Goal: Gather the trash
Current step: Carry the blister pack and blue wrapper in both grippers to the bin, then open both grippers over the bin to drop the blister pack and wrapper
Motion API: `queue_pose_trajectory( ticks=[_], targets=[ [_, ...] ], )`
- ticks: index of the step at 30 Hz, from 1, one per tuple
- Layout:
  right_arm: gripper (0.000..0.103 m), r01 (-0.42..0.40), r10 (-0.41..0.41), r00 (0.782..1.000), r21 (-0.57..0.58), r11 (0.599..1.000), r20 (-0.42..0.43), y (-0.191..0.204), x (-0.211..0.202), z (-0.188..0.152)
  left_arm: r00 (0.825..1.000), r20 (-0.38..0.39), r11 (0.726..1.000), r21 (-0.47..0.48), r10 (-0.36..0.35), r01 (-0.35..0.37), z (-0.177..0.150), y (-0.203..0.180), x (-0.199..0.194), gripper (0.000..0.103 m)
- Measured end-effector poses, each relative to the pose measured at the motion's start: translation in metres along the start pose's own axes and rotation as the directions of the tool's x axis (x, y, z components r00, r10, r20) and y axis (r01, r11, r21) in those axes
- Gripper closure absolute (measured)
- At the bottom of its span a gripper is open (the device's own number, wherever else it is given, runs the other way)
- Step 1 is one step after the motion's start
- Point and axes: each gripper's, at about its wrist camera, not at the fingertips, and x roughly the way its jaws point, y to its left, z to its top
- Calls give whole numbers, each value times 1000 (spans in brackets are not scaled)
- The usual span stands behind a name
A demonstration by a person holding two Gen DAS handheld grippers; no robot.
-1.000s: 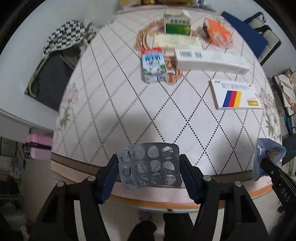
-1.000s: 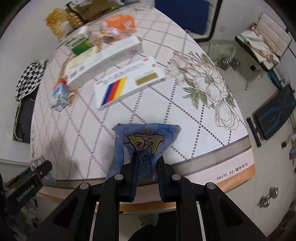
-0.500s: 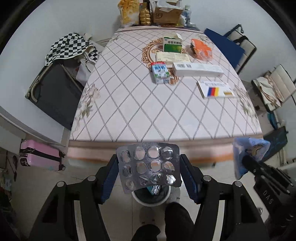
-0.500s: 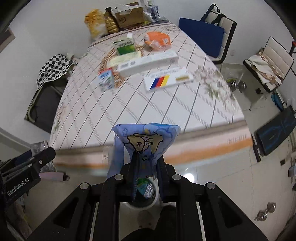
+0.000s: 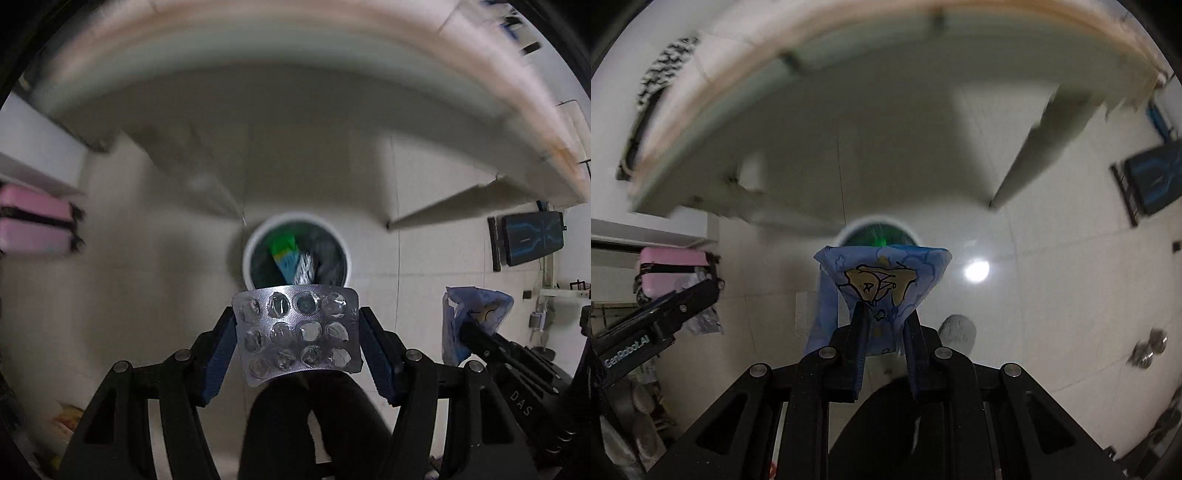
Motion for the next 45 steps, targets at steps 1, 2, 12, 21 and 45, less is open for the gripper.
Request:
queue_pose_trajectory(
  ticks=[1, 2, 12, 21, 45],
  targets=[
    [84, 1, -1, 1000, 7, 1000, -15, -4, 19, -1, 1000, -27, 1000, -15, -17, 16, 4, 6, 32, 42],
    [84, -5, 6, 999, 16, 1000, -33, -10, 46, -1, 999, -42, 999, -21, -30, 29, 7, 9, 51, 42],
    [70, -55, 51, 984, -19, 998, -169, -48, 287, 20, 981, -152, 987, -123, -119, 100, 48, 55, 257, 0],
    [3, 20, -32, 983, -69, 997, -182, -51, 329, 21, 996, -68, 993, -98, 53, -59, 39, 62, 252, 0],
    [2, 170, -179, 983, -200, 965, -28, 11, 82, 7, 991, -14, 990, -59, 130, -131, -5, 40, 41, 0]
  ],
)
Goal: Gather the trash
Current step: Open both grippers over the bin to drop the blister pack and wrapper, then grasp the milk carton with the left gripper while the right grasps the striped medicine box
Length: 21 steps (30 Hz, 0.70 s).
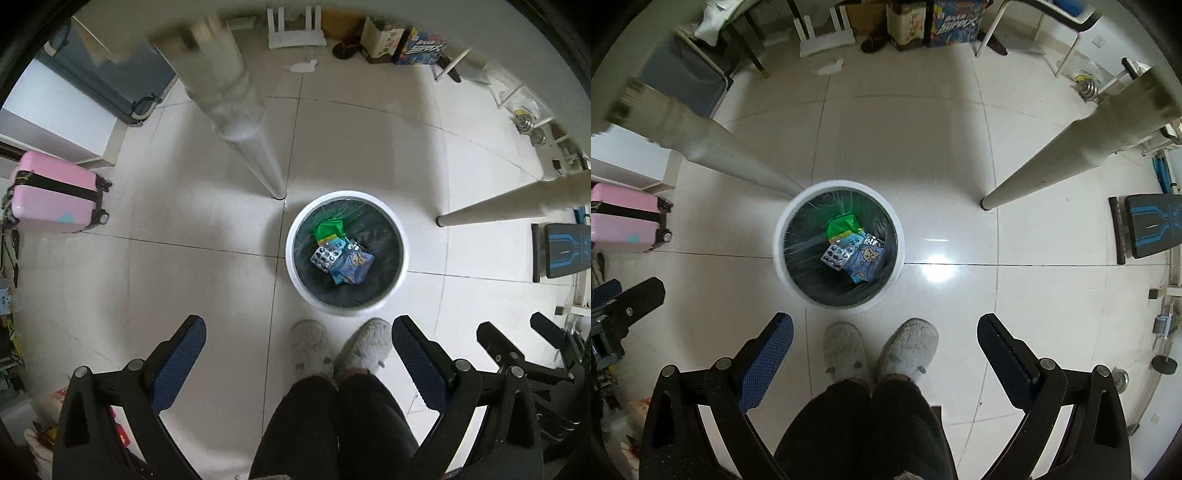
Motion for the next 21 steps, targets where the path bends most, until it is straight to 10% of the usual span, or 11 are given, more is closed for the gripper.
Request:
queue_pose_trajectory(
  ticks=[13, 21],
  targets=[
    [2, -74, 71, 996, 53, 996, 54, 8, -199, -7, 995, 97, 999, 40, 5, -9, -7, 7, -165, 0],
    [2, -115, 97, 980, 92, 989, 173, -8, -294, 68, 966, 257, 1000, 13, 21, -25, 65, -15, -240, 0]
  ],
)
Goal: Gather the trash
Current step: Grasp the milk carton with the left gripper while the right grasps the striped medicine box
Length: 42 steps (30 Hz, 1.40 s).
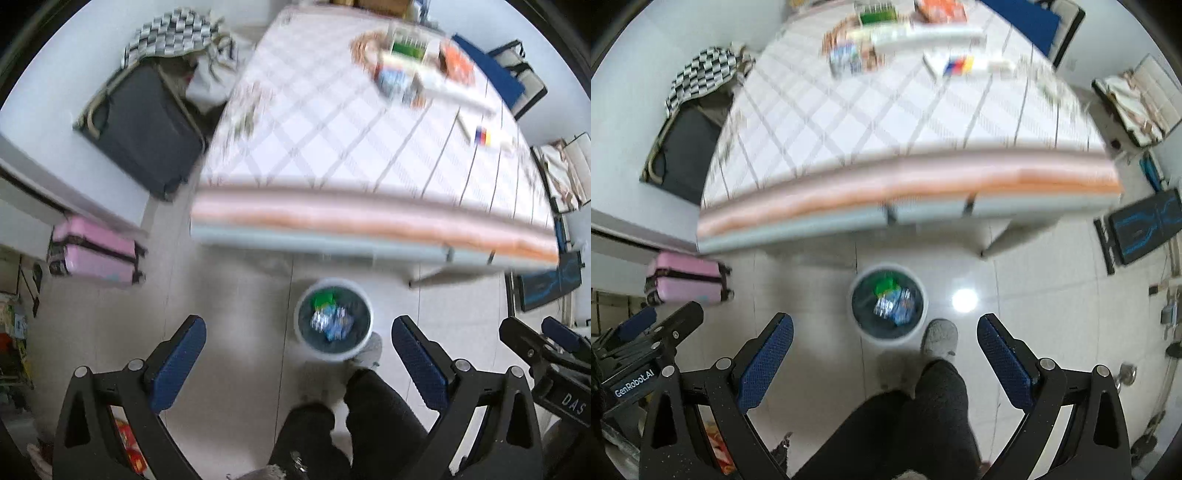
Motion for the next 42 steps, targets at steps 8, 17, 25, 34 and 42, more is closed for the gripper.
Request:
queue_pose_trajectory(
  ticks=[8, 17, 25, 34, 42],
  targets=[
    [2, 100, -96, 995, -197, 975, 26, -30, 3, 152, 988, 120, 995, 10, 95, -97, 102, -55, -4, 0],
    [2, 219, -444, 893, -785, 579, -78, -43, 134, 294, 983, -92, 982, -86, 158, -166, 161, -117, 94, 0],
    [2, -11, -489, 856, -951, 309, -169, -49, 200, 325, 964, -210, 976, -109, 165, -191, 175, -133, 147, 0],
    [17, -76, -396, 861, -850, 521, -319, -78, 203, 341, 964, -193, 971, -115, 183, -208, 198, -126, 137, 0],
    [17, 35, -49, 912, -42, 999, -408, -174, 191, 358, 983, -128, 976, -154, 132, -151, 258, -104, 123, 0]
  ],
)
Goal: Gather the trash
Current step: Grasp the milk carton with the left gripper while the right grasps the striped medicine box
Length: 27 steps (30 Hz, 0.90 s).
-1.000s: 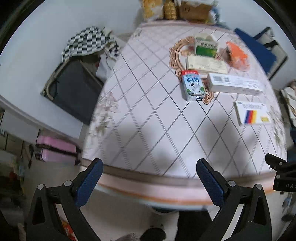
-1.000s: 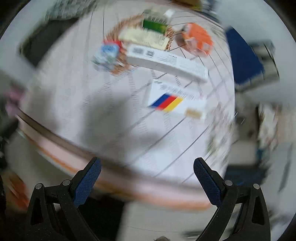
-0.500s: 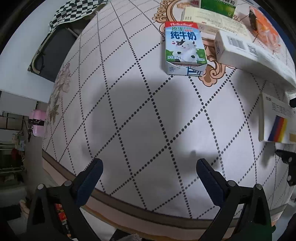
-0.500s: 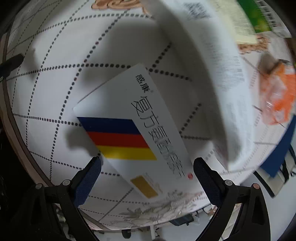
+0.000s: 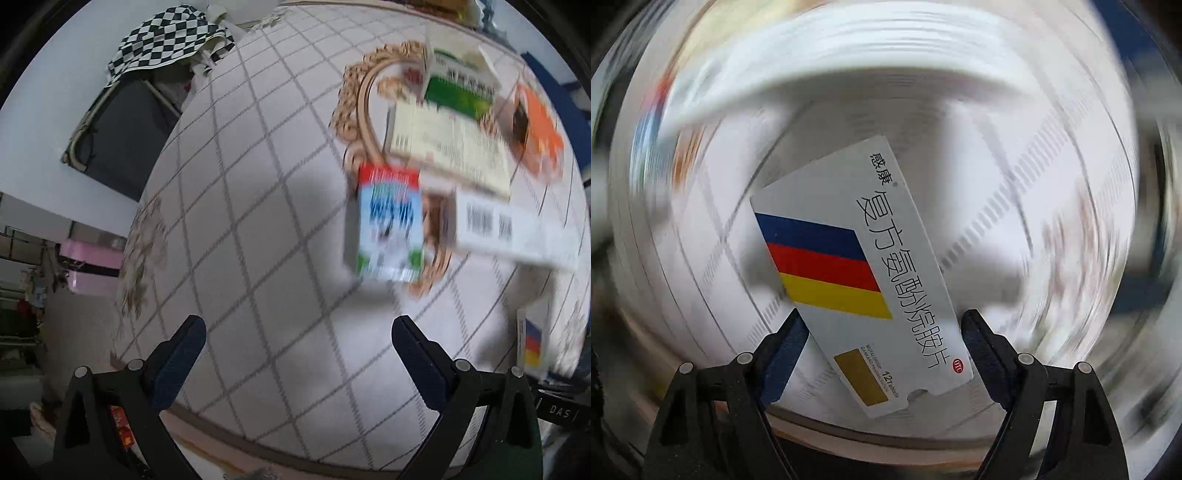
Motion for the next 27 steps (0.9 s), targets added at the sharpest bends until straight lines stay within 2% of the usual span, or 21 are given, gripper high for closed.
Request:
queue_pose_trajectory(
  ticks=[2, 3, 4, 5, 7, 10, 11, 12, 13, 14, 16, 18, 21, 23, 27],
  targets=[
    [13, -95, 94, 995, 164, 982, 14, -20, 1, 1, 999, -20, 999, 12, -38, 38, 17, -6, 6, 0],
    [8, -130, 127, 992, 200, 971, 25, -24, 1, 1, 998, -33, 998, 26, -49, 50, 24, -9, 11, 0],
    [7, -183, 175, 983, 237, 954, 54, -31, -1, 0, 997, -46, 997, 49, -62, 64, 32, -16, 15, 0],
    [7, -190, 179, 982, 237, 953, 68, -34, -2, 1, 997, -57, 995, 76, -60, 64, 40, -20, 23, 0],
    [7, -143, 127, 988, 199, 970, 92, -39, -8, 9, 996, -76, 990, 122, -56, 65, 50, -33, 35, 1],
    [7, -26, 13, 991, 101, 995, 130, -24, -11, 14, 994, -99, 982, 180, -44, 61, 58, -48, 54, 3],
    [7, 1, -13, 989, 81, 997, 147, -23, -11, 16, 994, -99, 980, 187, -49, 67, 59, -50, 57, 16],
    [7, 10, -21, 988, 75, 997, 153, -19, -10, 17, 994, -101, 979, 190, -51, 69, 59, -51, 59, 42],
    [8, 26, -36, 987, 65, 998, 159, -19, -8, 19, 992, -111, 979, 187, -58, 78, 57, -50, 62, 53],
    [10, 37, -47, 985, 62, 997, 167, -17, -9, 19, 991, -114, 979, 182, -66, 87, 57, -50, 62, 58],
    [26, 82, -92, 975, 55, 995, 204, -13, -12, 16, 990, -113, 980, 165, -89, 107, 51, -43, 61, 58],
    [26, 57, -71, 980, 79, 995, 184, -8, -11, 14, 990, -111, 981, 164, -83, 101, 37, -36, 57, 58],
    [26, 22, -37, 990, 112, 993, 133, 12, -3, -20, 987, -134, 980, 168, -83, 105, 1, -27, 51, 58],
    [26, 6, -19, 994, 114, 993, 111, 12, 0, -30, 984, -157, 980, 162, -89, 115, -20, -24, 52, 58],
    [25, 64, -72, 991, 65, 996, 112, 23, 4, -32, 981, -167, 982, 146, -97, 122, -34, -22, 60, 57]
  ],
)
